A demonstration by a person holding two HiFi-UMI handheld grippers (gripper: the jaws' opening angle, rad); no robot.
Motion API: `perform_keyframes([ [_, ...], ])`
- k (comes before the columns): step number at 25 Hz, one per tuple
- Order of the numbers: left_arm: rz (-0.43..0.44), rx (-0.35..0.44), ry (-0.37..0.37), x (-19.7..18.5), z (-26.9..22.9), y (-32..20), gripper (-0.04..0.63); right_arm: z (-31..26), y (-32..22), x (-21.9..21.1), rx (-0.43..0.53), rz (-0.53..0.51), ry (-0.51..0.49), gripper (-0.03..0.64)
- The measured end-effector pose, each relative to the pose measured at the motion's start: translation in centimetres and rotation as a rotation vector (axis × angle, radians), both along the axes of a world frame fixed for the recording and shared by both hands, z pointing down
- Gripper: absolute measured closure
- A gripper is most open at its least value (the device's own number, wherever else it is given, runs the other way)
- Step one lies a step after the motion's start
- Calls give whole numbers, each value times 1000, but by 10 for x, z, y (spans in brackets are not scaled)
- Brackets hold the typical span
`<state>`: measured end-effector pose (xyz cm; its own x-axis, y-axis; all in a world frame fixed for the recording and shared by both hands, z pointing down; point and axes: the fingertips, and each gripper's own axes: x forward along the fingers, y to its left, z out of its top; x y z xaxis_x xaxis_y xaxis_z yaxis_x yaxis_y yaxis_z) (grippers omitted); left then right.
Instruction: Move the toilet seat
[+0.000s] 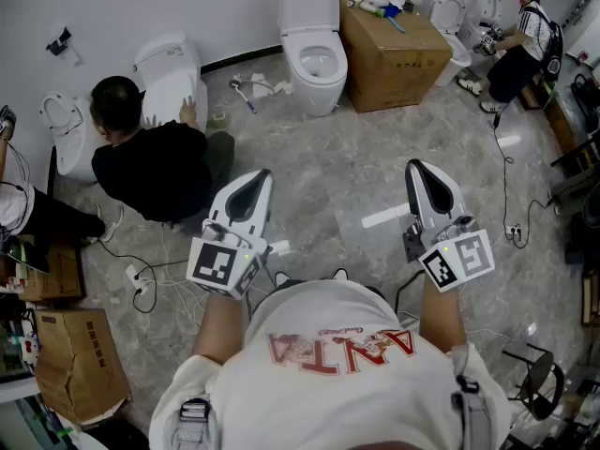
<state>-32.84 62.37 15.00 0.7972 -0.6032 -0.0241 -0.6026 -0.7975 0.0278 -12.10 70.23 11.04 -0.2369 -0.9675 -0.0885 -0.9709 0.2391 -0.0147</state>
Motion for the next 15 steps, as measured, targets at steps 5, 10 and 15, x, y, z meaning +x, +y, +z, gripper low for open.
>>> perform_keyframes([
  [5, 1, -2, -1, 3, 0, -4, 586, 0, -5, 0, -1, -5, 5, 617],
  [10, -2, -6, -7, 3, 2, -6, 586, 2, -8, 1, -1, -7, 4, 617],
  [15, -6, -10, -8, 4, 4, -9, 586, 0, -11, 1, 10, -25, -37, 617],
])
